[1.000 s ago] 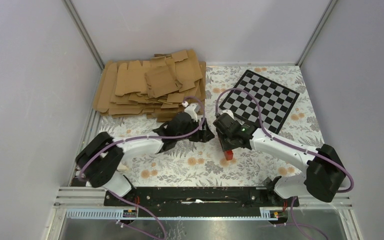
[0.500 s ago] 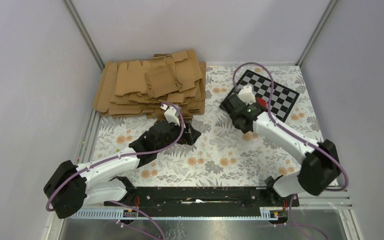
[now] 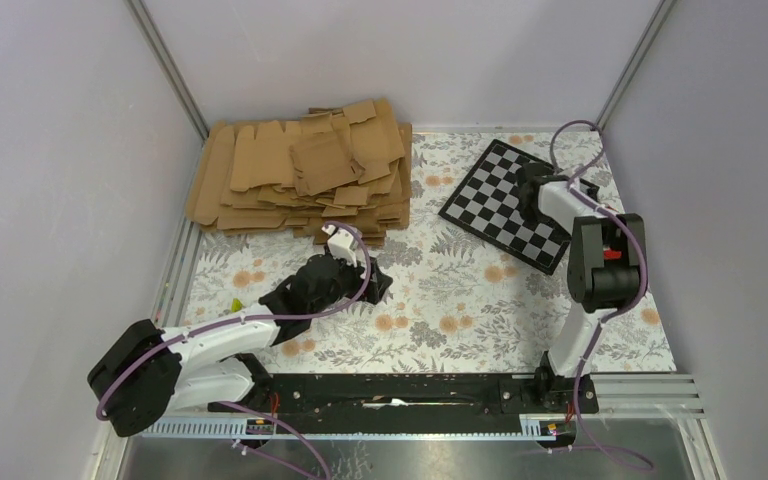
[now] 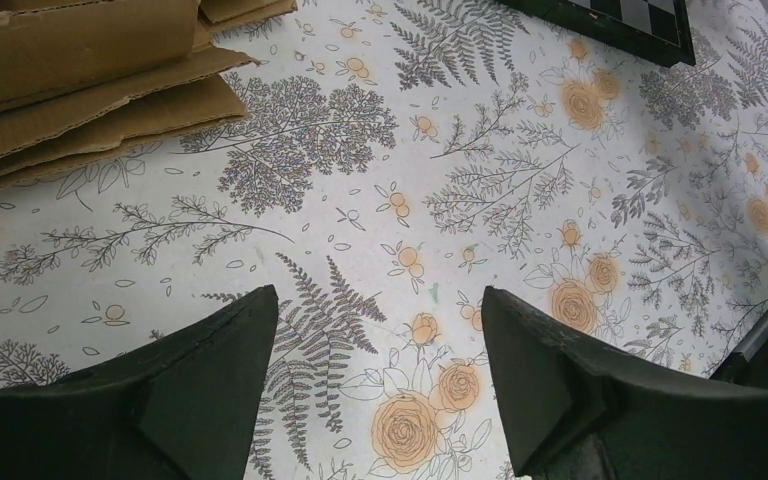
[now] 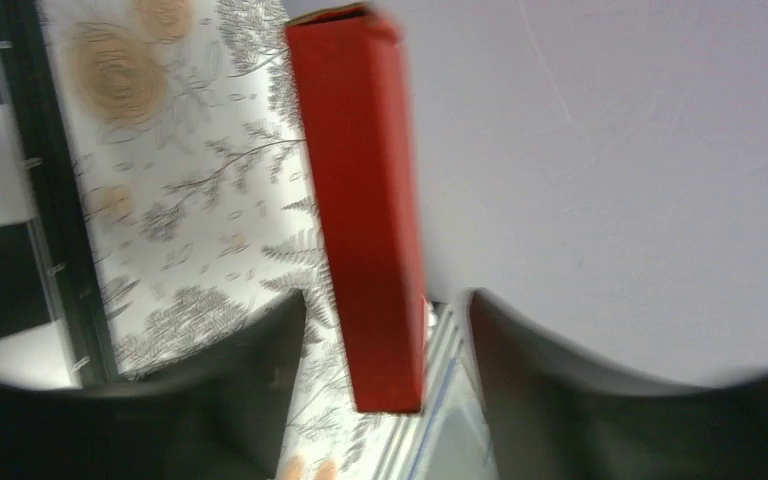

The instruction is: Fold the paper box

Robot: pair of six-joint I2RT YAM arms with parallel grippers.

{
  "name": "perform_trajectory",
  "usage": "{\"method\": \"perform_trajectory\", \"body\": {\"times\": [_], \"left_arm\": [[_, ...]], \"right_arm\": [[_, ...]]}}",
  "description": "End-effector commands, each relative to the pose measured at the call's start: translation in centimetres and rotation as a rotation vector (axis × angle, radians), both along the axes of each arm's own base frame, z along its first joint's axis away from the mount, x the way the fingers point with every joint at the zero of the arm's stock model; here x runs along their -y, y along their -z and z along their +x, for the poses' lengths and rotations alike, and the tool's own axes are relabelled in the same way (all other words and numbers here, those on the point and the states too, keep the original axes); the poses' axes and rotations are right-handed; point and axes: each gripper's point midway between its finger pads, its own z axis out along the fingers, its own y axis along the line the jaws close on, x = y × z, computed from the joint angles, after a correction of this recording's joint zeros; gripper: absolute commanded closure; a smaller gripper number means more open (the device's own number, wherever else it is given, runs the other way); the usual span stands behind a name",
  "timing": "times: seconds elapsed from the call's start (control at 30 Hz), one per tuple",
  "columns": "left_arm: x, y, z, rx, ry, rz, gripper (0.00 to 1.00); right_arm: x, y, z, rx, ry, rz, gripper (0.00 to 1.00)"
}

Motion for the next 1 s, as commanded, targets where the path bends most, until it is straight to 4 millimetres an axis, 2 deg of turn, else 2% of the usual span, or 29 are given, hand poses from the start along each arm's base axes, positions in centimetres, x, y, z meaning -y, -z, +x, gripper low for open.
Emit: {"method": "perform_trajectory", "body": {"times": [0.0, 0.07, 0.13, 0.27, 0.33, 0.37, 0.5, 0.57, 0.6, 0.63, 0.73, 0.83, 0.97], "left_arm": [[1.0, -1.9, 0.6, 0.065, 0.022, -0.059, 0.21], [1.1, -1.9, 0.5, 0.070, 0.029, -0.069, 0.20], [1.1, -1.7, 0.6, 0.067, 0.021, -0.068, 0.19], [0.5, -1.4, 0.9, 0.073, -0.008, -0.047, 0.13], [0.0, -1.5, 1.1, 0.083, -0.032, -0.042, 0.02], [-0.1, -1.5, 1.1, 0.089, -0.033, -0.038, 0.01], [-1.0, -2.0, 1.3, 0.128, -0.063, -0.035, 0.01], [-2.0, -2.7, 1.6, 0.165, -0.107, -0.043, 0.01], [-2.4, -3.0, 1.5, 0.179, -0.120, -0.047, 0.01], [-3.0, -3.2, 1.6, 0.197, -0.141, -0.047, 0.01], [-4.9, -3.6, 2.0, 0.238, -0.224, -0.035, 0.01], [-6.7, -4.1, 2.4, 0.279, -0.298, -0.020, 0.01], [-8.6, -4.2, 3.0, 0.316, -0.390, 0.011, 0.01]], "right_arm": [[1.8, 0.1, 0.2, 0.015, 0.131, 0.036, 0.04], [0.7, 0.8, 0.4, 0.031, 0.179, 0.119, 0.00], [-1.3, 0.9, 1.4, 0.094, 0.154, 0.224, 0.00], [-7.1, -0.6, 4.4, 0.264, -0.016, 0.487, 0.00], [-10.4, -1.5, 5.9, 0.333, -0.138, 0.639, 0.00], [-11.7, -2.1, 6.4, 0.366, -0.197, 0.688, 0.00], [-14.9, -1.8, 6.1, 0.569, -0.374, 0.874, 0.00], [-17.5, -3.6, 6.2, 0.768, -0.547, 1.005, 0.00], [-18.3, -2.8, 5.0, 0.798, -0.596, 1.059, 0.00], [-19.0, -3.6, 4.8, 0.903, -0.668, 1.090, 0.00], [-18.6, -2.6, 2.4, 1.056, -0.699, 1.118, 0.00], [-18.4, -1.1, 0.9, 1.056, -0.702, 1.122, 0.00], [-18.4, 0.6, 0.1, 1.020, -0.704, 1.128, 0.00]]}}
